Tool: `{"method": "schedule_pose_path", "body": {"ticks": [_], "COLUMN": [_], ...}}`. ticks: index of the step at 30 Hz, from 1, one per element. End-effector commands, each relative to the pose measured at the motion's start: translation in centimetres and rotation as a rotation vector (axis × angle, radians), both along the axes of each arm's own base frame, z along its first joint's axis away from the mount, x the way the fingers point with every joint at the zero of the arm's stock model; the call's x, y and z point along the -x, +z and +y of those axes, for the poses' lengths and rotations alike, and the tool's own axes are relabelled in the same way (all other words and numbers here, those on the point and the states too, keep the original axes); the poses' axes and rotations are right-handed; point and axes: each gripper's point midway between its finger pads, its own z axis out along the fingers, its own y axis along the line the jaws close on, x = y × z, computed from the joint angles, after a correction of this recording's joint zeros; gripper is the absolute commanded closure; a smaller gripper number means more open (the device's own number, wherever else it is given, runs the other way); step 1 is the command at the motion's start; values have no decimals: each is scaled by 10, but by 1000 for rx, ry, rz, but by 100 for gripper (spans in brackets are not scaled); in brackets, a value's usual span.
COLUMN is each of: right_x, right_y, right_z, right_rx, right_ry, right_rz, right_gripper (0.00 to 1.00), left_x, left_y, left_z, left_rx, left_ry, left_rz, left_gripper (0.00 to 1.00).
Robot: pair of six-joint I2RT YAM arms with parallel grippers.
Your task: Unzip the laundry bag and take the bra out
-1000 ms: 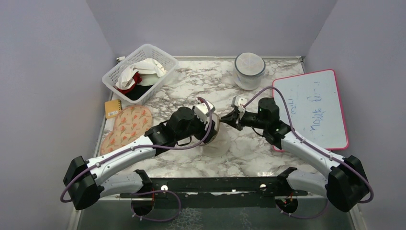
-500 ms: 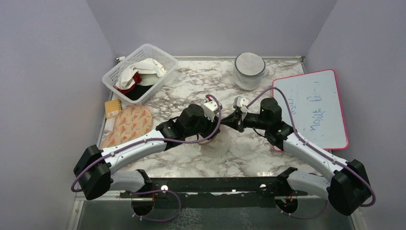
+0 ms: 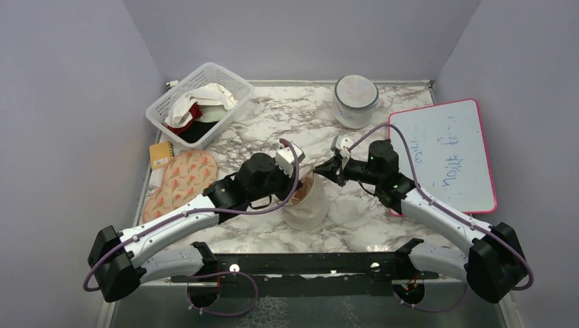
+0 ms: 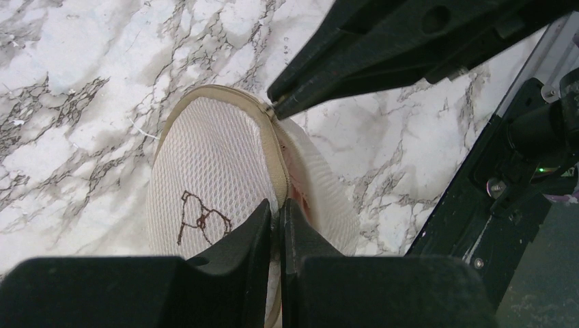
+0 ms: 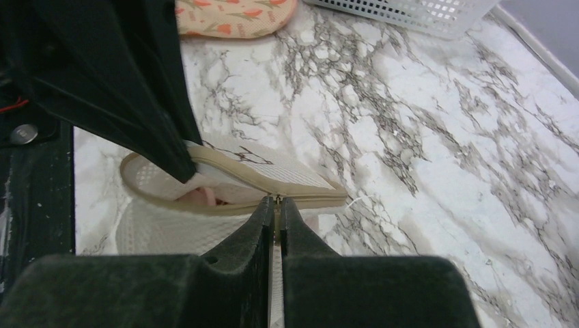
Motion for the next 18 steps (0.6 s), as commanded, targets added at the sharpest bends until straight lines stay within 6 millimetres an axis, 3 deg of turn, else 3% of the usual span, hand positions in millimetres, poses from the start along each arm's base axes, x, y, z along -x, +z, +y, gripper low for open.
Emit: {"method": "schedule_pose_path", "body": {"ticks": [1, 11, 18], "right_x": [-27, -55, -41], "right_y": [0, -33, -28], "right_z": [-6, -5, 3], "right_rx": [8, 41, 102], "right_ry": [-114, -151, -6], "right_rz": [-33, 19, -9], "right_gripper": [99, 99, 99], "left_x": [4, 10, 13], "left_y": [15, 40, 28], "left_z": [14, 36, 43], "left_rx": [13, 43, 31], "left_ry": [9, 46, 68], "left_rz": [-61, -126, -102], "left_gripper": [100, 100, 100]}}
